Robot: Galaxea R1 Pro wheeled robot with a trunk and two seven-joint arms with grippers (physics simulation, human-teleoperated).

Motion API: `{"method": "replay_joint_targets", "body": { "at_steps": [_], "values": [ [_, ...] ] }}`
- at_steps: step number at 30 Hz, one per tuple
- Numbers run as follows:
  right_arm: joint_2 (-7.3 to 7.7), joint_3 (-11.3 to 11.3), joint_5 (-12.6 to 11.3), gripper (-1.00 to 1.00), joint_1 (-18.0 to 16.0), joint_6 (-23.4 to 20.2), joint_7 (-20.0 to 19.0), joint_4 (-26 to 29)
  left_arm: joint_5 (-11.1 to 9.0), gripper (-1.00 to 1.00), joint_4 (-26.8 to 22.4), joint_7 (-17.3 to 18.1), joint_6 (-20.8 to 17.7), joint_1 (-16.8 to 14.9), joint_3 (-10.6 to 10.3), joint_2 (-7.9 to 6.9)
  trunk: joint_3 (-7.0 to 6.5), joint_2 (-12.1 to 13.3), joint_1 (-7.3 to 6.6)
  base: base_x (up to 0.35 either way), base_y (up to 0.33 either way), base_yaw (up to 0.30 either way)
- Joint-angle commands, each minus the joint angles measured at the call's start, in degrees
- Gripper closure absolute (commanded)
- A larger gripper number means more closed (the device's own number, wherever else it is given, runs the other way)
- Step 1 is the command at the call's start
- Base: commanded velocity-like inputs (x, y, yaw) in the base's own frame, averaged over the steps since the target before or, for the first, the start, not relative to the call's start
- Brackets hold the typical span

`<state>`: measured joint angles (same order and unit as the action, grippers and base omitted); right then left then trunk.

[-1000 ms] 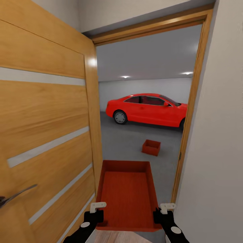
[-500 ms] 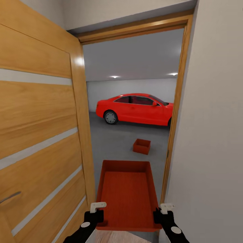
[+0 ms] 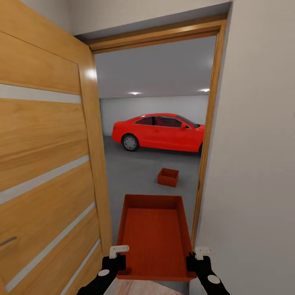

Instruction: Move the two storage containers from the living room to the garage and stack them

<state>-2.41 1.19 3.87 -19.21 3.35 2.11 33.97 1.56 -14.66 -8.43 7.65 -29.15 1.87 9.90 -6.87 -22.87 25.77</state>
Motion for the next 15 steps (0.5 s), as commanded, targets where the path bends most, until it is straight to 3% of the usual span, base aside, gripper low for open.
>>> {"method": "replay_joint_targets", "body": {
  "at_steps": [1,6,15],
  "values": [
    [-0.03,-1.72,0.26,1.00,0.05,0.17,-0.09,-0.13,0.20,1.00,-2.13,0.43,0.09,-0.10,1.03,0.10,0.03,-0.05,0.02,0.000,0.000,-0.040],
    [-0.03,-1.72,0.26,1.00,0.05,0.17,-0.09,-0.13,0.20,1.00,-2.13,0.43,0.09,-0.11,1.03,0.10,0.03,-0.05,0.02,0.000,0.000,-0.014],
    [-0.04,-1.72,0.26,1.00,0.05,0.17,-0.09,-0.13,0.20,1.00,-2.13,0.43,0.09,-0.07,1.03,0.09,0.03,-0.05,0.02,0.000,0.002,-0.148]
  ]
}}
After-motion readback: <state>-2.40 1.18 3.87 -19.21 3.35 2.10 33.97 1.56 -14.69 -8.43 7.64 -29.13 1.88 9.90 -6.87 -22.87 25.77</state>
